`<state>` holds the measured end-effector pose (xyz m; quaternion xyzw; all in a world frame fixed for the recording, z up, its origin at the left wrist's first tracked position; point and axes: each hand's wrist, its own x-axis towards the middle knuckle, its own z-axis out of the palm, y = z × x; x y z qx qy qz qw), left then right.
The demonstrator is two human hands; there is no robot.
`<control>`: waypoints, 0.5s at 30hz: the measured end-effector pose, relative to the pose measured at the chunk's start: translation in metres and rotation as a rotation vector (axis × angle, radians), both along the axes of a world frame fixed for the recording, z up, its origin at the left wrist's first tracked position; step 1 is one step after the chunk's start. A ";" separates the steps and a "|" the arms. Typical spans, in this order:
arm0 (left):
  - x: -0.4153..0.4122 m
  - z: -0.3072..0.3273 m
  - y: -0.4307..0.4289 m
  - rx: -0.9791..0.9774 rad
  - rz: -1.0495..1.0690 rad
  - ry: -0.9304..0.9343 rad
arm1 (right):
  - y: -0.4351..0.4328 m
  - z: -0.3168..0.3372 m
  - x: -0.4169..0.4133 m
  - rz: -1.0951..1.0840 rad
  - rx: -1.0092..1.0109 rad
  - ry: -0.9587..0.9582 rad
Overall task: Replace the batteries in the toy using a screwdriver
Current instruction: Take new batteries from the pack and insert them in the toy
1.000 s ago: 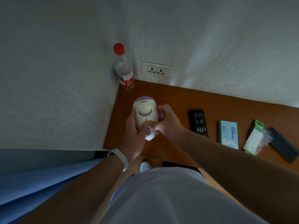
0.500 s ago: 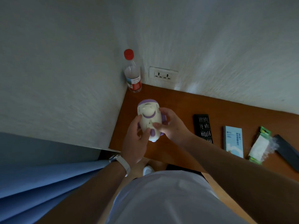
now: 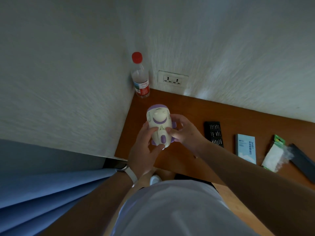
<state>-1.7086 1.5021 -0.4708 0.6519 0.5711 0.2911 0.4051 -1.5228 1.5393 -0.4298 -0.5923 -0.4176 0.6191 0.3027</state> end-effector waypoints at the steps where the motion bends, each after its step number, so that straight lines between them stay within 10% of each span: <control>1: 0.001 0.000 0.000 0.009 -0.001 0.026 | 0.000 0.000 0.000 -0.004 -0.004 0.006; 15: 0.021 0.016 0.000 0.039 0.063 0.048 | -0.019 -0.002 -0.004 0.073 0.255 -0.382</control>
